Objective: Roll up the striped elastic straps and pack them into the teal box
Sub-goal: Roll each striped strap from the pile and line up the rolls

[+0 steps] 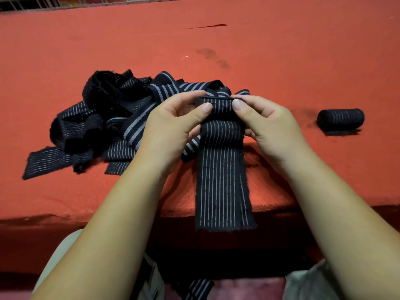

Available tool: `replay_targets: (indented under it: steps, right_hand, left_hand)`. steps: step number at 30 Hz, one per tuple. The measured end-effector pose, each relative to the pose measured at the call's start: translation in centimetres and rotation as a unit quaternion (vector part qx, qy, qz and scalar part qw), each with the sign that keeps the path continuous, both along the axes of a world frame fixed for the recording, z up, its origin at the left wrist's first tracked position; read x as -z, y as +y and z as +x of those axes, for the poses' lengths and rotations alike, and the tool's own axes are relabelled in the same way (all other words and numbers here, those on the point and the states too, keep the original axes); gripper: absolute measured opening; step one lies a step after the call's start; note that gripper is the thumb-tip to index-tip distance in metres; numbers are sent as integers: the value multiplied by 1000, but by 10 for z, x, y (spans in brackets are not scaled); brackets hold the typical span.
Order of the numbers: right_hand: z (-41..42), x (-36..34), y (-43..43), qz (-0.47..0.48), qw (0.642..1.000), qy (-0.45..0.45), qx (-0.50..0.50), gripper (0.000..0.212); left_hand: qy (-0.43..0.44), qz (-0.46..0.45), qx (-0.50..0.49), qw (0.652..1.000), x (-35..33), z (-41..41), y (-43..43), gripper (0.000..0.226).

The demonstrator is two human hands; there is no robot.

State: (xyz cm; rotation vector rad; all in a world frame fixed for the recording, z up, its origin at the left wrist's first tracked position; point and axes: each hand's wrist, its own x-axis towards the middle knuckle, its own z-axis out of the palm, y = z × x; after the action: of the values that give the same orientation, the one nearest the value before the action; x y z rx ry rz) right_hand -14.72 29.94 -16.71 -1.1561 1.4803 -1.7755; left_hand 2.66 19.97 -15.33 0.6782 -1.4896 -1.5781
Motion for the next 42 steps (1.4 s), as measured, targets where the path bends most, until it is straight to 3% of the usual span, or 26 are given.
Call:
replay_targets:
  steps: [3, 9, 15, 25, 34, 39, 42]
  right_hand:
    - [-3, 0, 1, -3, 1000, 22, 5, 17]
    - [-12, 4, -2, -6, 999, -15, 44, 16]
    - [-23, 11, -4, 5, 997, -27, 69, 22]
    - [-33, 21, -5, -6, 992, -37, 119, 15]
    - [-38, 30, -5, -3, 990, -14, 140, 17]
    - [-39, 29, -6, 11, 989, -6, 147, 17]
    - [-38, 24, -6, 10, 989, -2, 148, 19]
  left_hand:
    - [-20, 10, -15, 1000, 1, 0, -1, 36]
    - [-156, -62, -38, 985, 7, 1, 2, 42]
    - [-309, -132, 12, 942, 12, 11, 3, 20]
    - [-395, -134, 103, 903, 12, 23, 10, 23]
    - [-339, -31, 174, 924, 4, 33, 19, 21]
    - [-423, -89, 129, 892, 14, 25, 23, 34]
    - [-492, -166, 88, 850, 13, 18, 25, 37]
